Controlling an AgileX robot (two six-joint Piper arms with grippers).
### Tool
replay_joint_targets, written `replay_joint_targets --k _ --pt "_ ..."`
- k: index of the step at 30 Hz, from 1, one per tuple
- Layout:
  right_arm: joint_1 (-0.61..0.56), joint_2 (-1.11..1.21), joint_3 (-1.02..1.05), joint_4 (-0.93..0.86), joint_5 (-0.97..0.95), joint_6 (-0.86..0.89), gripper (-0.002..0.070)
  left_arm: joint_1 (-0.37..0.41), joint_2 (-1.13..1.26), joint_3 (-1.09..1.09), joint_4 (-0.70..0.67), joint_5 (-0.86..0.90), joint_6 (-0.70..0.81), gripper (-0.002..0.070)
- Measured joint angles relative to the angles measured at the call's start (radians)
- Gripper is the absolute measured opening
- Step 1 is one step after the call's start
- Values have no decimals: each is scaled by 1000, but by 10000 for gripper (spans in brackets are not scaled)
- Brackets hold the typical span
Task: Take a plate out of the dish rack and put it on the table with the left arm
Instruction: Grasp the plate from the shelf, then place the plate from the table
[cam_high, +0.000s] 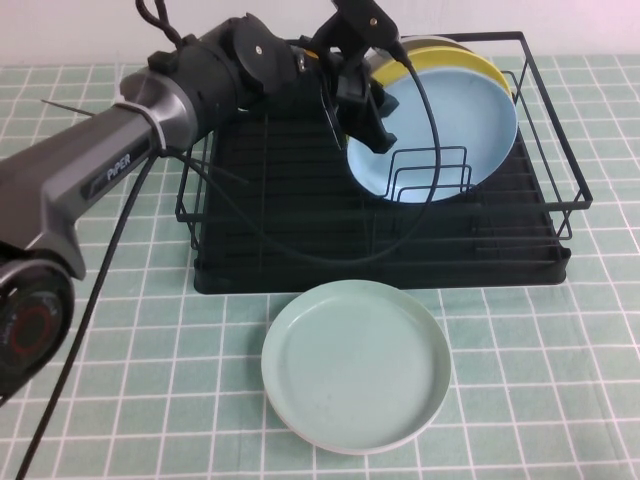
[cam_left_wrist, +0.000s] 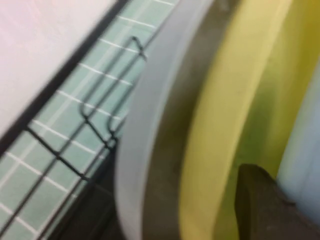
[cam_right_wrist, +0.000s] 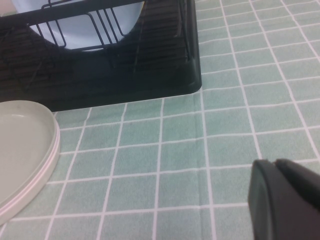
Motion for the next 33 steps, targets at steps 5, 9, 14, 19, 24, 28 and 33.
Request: replay_joint_targets --k 5,9,14,19,24,28,33 --pt "0 0 0 0 0 0 -18 -4 -25 0 11 -28 4 67" --pt "0 0 0 0 0 0 -18 -4 -115 0 32 -13 4 64" --pt "0 0 0 0 0 0 -18 2 -260 0 69 155 -40 59" --pt "0 0 0 0 0 0 -18 44 -360 0 120 371 -339 59" --pt "0 0 0 0 0 0 -18 130 -432 112 122 537 -500 58" --pt "0 0 0 0 0 0 -18 135 -550 398 99 511 -509 58" --pt "0 0 0 0 0 0 -18 128 -729 785 16 327 -497 58"
